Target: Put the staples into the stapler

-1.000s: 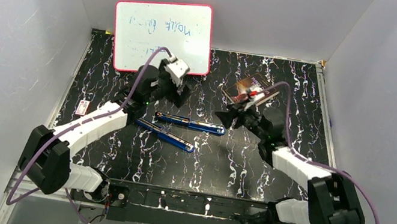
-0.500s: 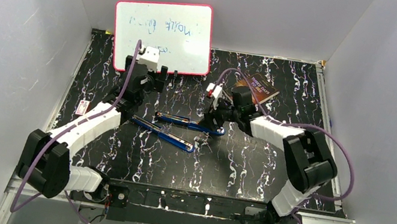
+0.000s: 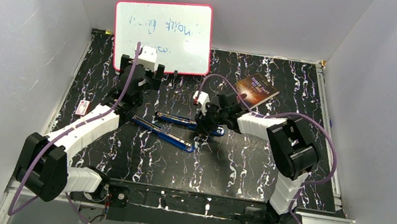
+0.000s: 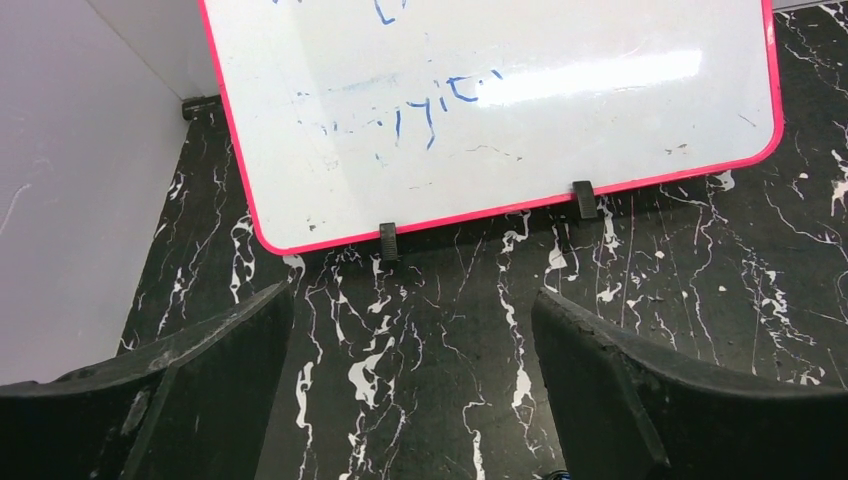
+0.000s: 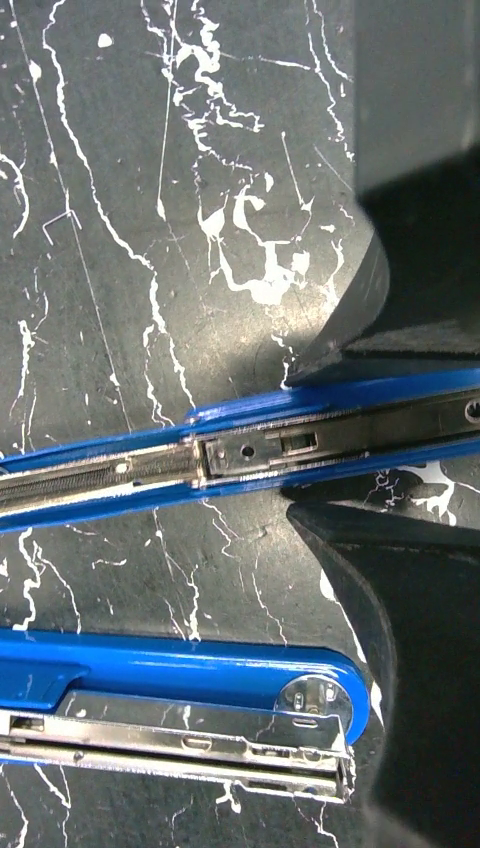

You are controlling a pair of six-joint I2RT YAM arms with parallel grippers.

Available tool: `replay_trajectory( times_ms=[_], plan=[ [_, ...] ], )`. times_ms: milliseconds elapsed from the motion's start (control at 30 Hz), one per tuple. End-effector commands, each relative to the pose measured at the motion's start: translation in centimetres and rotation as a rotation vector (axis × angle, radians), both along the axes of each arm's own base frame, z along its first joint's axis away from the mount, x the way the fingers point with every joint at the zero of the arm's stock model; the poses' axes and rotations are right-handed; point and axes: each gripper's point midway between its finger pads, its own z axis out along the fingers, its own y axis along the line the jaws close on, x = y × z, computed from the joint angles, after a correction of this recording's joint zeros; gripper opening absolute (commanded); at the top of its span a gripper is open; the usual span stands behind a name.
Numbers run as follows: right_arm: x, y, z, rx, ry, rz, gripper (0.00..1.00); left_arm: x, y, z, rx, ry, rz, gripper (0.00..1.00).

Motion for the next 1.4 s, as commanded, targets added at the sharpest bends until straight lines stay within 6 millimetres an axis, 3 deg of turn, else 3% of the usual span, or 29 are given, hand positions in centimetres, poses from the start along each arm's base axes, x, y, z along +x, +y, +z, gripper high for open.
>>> replay_trajectory(
  times_ms=[0, 167, 333, 700, 1200, 1367],
  plan=[
    [1.4, 1.1, 1.2, 0.003, -0.082, -0.003, 0.49, -0.3, 0.8, 2.1, -0.010, -0.067, 0.028, 0.88],
    [1.2, 1.7, 1.6, 0.017, -0.095, -0.052, 0.31, -0.3, 0.9, 2.1, -0.012, -0.070, 0.034, 0.90],
    [0.1, 3.8, 2.3, 0.043, -0.083, -0.089, 0.21, -0.3, 1.0, 2.0, -0.008, -0.066, 0.043, 0.91],
    [-1.6, 7.9, 1.3, 0.058, -0.079, -0.119, 0.23, -0.4, 2.4, 2.4, -0.041, -0.059, 0.096, 0.94],
    [0.7, 9.0, 1.2, 0.048, -0.153, -0.152, 0.22, -0.4, 3.4, 2.5, -0.030, -0.056, 0.127, 0.94],
    [0.3, 9.2, 2.0, 0.085, -0.155, -0.135, 0.37, -0.3, 4.0, 2.8, -0.016, -0.063, 0.144, 0.94]
  ],
)
